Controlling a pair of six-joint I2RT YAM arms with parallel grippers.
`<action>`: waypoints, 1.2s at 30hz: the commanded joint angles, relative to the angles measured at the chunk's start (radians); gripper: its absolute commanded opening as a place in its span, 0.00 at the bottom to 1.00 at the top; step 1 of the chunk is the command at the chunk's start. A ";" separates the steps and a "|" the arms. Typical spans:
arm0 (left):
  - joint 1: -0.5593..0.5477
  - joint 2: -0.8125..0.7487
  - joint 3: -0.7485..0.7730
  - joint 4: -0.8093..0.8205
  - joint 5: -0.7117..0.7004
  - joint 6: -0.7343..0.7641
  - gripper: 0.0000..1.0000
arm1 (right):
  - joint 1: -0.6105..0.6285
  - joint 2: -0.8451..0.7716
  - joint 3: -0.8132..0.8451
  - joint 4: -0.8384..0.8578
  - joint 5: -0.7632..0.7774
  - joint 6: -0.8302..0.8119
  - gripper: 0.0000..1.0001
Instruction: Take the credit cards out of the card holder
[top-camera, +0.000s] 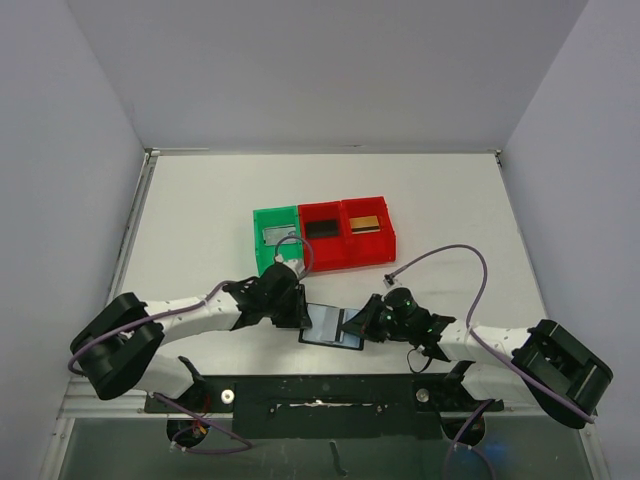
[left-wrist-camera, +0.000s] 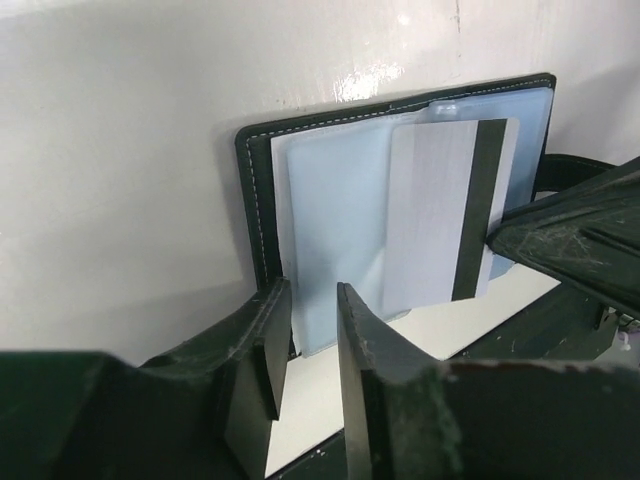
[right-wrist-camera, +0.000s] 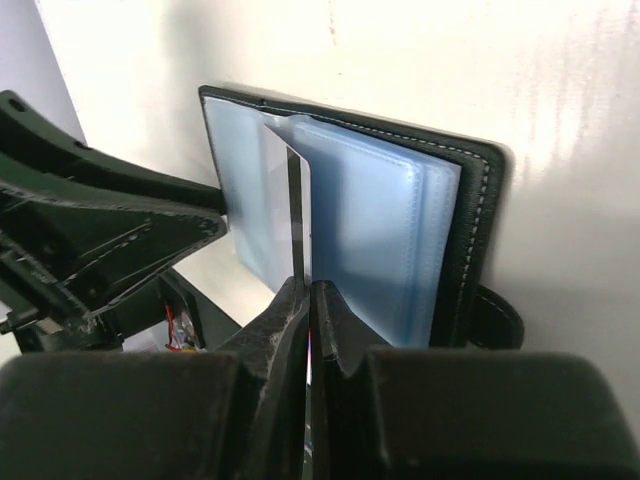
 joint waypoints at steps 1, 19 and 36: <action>-0.003 -0.083 0.077 -0.038 -0.039 0.023 0.29 | -0.008 0.008 0.003 -0.025 0.047 0.002 0.00; -0.029 0.105 0.099 0.088 0.092 0.014 0.26 | -0.007 0.048 -0.011 0.028 0.050 0.013 0.02; -0.040 0.188 0.088 0.003 0.058 0.036 0.08 | -0.014 0.013 -0.078 0.120 0.071 0.068 0.33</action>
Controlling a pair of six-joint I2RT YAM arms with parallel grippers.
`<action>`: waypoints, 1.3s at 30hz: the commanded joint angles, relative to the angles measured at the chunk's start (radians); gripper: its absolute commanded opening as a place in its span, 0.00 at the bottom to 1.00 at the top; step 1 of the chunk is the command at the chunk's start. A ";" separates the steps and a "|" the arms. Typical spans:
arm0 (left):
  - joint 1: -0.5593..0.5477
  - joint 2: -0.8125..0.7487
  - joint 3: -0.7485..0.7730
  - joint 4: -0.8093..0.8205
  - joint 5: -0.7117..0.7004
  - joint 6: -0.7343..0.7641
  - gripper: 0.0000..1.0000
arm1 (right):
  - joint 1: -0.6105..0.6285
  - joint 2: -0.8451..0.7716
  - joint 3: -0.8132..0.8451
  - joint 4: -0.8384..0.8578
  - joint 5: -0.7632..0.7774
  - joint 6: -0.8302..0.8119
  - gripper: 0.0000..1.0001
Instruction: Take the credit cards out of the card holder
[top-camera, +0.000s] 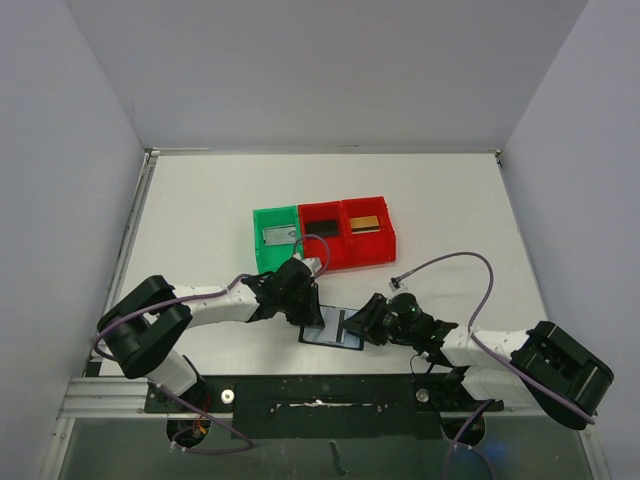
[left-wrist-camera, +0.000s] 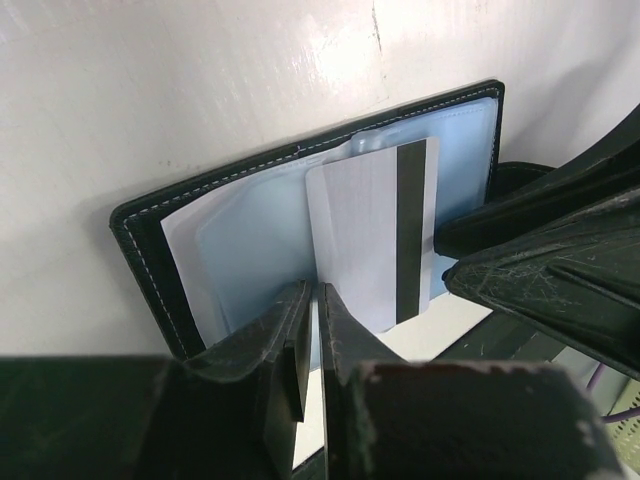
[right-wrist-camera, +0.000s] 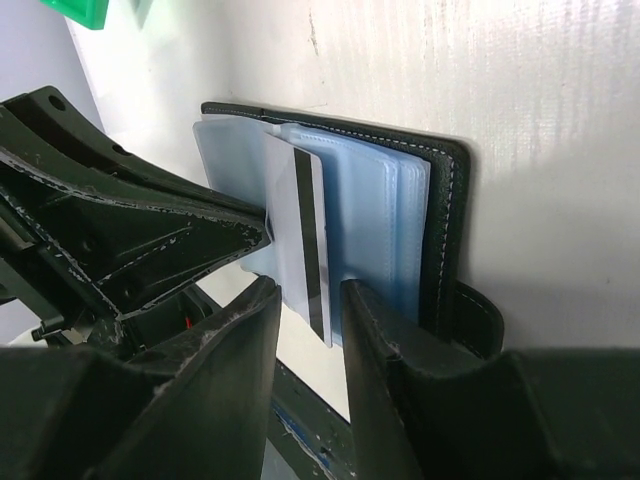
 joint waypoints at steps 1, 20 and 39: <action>-0.011 0.036 -0.007 -0.054 -0.021 0.030 0.08 | -0.008 0.035 0.002 0.020 0.031 -0.007 0.33; -0.012 0.019 0.001 -0.060 -0.029 0.026 0.07 | -0.010 0.035 0.058 0.069 -0.001 -0.084 0.22; -0.013 -0.034 -0.008 -0.071 -0.066 0.035 0.07 | -0.016 -0.019 0.096 -0.119 0.037 -0.105 0.00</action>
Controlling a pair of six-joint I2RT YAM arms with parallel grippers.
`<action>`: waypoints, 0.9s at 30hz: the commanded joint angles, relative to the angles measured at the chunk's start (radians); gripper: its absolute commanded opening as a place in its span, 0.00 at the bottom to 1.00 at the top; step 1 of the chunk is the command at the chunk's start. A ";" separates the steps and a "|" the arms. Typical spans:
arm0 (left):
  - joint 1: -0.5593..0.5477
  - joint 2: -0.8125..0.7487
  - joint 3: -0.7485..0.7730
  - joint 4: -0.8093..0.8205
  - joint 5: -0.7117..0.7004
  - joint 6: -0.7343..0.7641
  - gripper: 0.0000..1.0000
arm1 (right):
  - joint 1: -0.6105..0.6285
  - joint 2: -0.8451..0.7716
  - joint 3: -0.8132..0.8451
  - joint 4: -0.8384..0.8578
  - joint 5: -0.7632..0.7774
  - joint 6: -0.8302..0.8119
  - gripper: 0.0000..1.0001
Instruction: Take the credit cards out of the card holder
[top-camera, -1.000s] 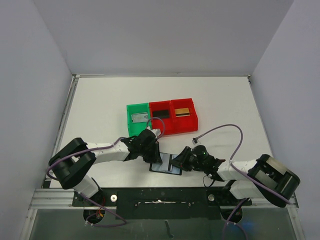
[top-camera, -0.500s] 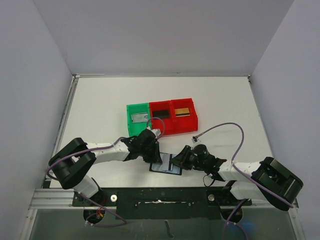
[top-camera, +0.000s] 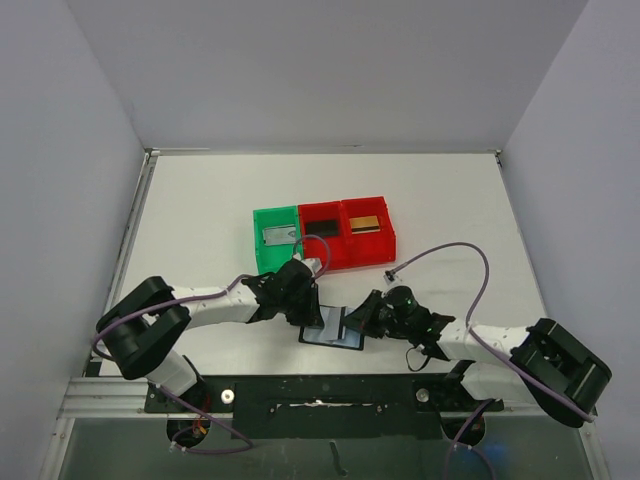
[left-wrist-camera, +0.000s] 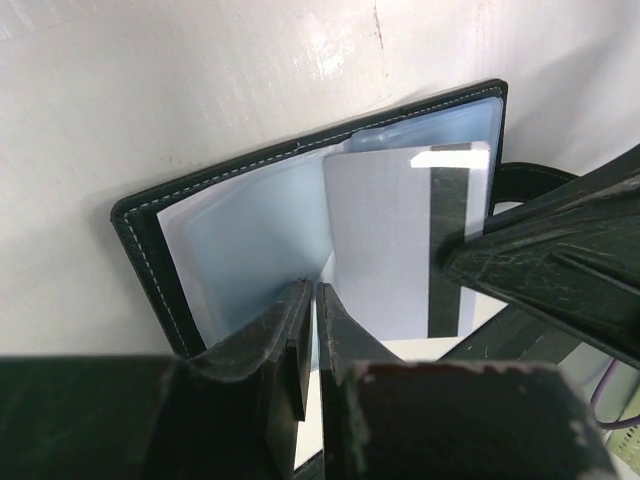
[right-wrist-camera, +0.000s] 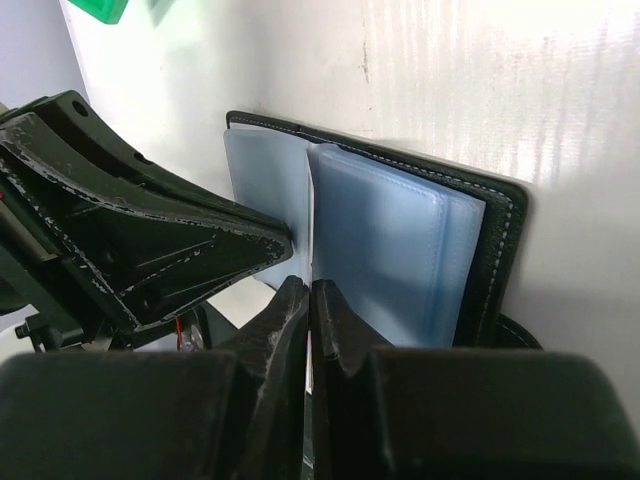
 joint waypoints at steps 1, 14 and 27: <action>-0.006 -0.031 -0.011 -0.064 -0.050 0.034 0.07 | -0.013 -0.073 0.022 -0.106 0.059 -0.033 0.00; -0.015 -0.175 -0.067 -0.022 -0.127 0.043 0.23 | -0.013 -0.111 0.073 -0.260 0.120 -0.069 0.00; -0.012 -0.400 -0.104 -0.036 -0.254 0.017 0.42 | 0.008 -0.347 0.072 -0.334 0.265 -0.110 0.00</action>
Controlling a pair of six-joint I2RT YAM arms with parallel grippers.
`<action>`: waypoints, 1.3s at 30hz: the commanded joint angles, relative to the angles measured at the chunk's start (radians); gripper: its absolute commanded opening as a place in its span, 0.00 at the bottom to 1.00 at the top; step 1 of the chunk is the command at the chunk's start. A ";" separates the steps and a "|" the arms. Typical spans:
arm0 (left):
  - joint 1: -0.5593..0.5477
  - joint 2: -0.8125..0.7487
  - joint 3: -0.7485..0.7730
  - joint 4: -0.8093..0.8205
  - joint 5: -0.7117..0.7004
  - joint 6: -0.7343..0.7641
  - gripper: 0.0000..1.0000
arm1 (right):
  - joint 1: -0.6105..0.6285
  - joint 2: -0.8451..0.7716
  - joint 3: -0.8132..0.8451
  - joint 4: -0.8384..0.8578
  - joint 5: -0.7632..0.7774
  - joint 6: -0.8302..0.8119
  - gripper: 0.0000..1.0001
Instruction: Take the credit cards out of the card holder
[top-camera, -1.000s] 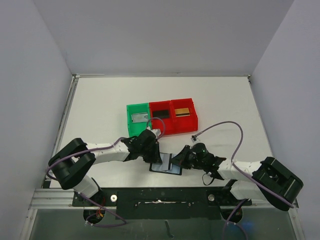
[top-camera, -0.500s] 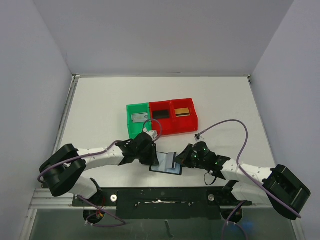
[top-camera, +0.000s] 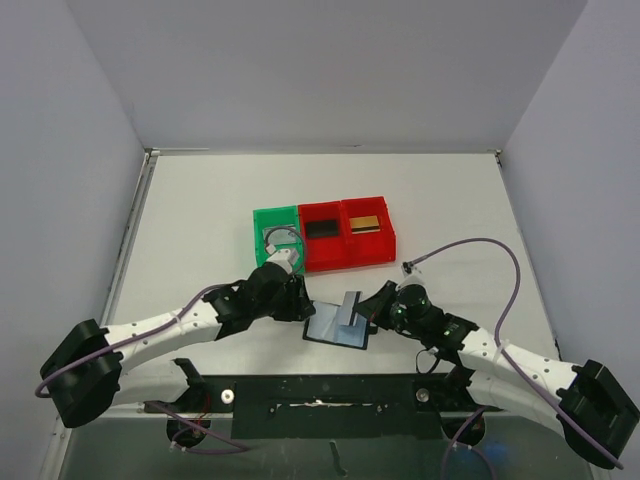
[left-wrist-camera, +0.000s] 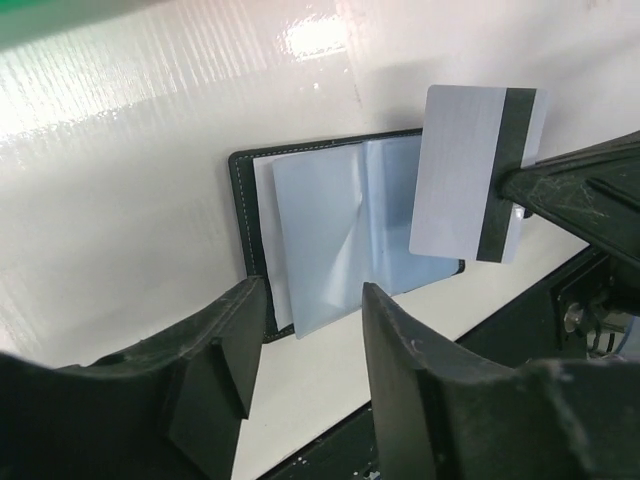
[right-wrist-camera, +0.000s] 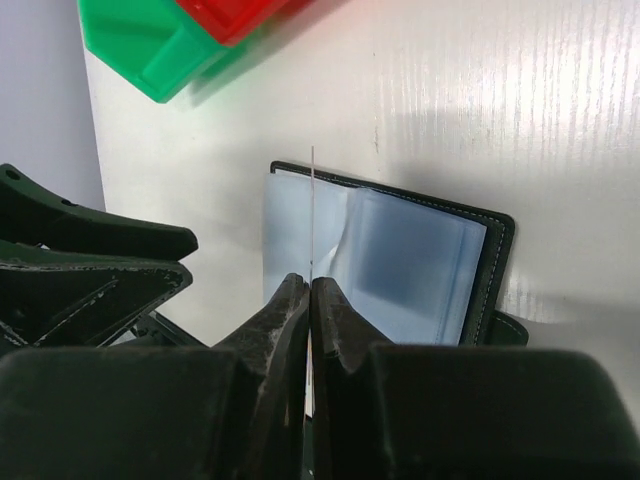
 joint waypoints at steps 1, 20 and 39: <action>0.002 -0.066 -0.007 0.032 -0.041 -0.003 0.44 | 0.000 -0.060 0.024 -0.034 0.070 -0.039 0.00; -0.006 0.204 0.012 0.152 0.156 -0.047 0.17 | 0.019 0.256 0.089 0.003 -0.041 -0.047 0.00; 0.000 0.055 0.012 0.017 -0.007 -0.053 0.00 | 0.038 -0.096 0.231 -0.255 0.190 -0.280 0.00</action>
